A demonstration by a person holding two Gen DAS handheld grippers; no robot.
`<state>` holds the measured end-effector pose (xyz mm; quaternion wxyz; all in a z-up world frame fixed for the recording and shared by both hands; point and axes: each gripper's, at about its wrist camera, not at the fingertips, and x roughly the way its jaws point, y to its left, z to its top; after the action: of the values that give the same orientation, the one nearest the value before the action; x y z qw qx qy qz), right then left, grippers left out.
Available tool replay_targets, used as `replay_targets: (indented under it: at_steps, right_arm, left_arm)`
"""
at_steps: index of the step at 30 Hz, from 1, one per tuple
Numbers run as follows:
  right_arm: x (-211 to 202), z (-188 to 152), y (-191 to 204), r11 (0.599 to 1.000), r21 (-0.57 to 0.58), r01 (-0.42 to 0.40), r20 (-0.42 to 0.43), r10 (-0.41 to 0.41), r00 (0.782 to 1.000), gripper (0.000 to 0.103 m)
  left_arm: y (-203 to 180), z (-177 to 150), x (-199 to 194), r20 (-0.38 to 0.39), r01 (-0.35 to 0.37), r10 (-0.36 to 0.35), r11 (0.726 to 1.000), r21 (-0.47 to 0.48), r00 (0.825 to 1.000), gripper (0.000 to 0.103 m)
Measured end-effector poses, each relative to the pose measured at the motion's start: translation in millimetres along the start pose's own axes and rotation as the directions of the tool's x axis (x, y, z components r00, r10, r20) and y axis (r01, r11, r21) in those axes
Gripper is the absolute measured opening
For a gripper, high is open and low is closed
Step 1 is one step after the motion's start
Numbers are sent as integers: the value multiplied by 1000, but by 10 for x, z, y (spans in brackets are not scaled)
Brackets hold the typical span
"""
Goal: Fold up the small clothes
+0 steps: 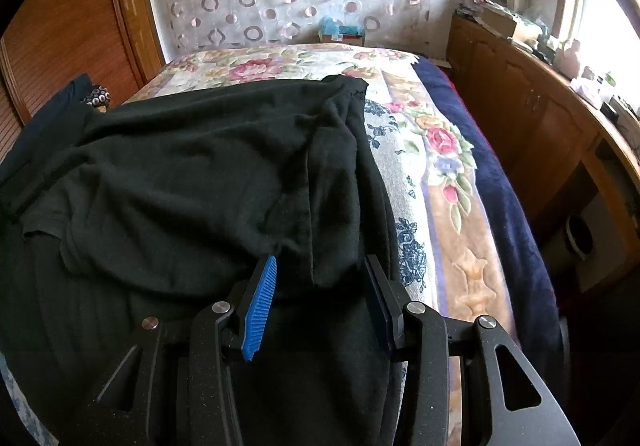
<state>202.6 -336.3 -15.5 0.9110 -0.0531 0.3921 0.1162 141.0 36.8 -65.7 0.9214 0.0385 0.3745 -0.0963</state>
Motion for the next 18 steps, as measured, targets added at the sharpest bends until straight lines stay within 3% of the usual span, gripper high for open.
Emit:
replay_targets:
  at_steps: [9, 12, 18]
  right_arm:
    - [61, -109, 129, 1000, -12, 13, 6, -13, 1000, 46]
    - [66, -118, 134, 1000, -12, 12, 7, -12, 1000, 46]
    - [61, -102, 172, 999, -27, 22, 7, -22, 1000, 45]
  left_arm:
    - [-37, -19, 140, -55, -55, 56, 998, 29, 997, 41]
    - [-68, -11, 186, -71, -71, 75, 996, 52, 995, 25]
    - [-51, 6, 258, -85, -117, 124, 990, 83, 989, 24]
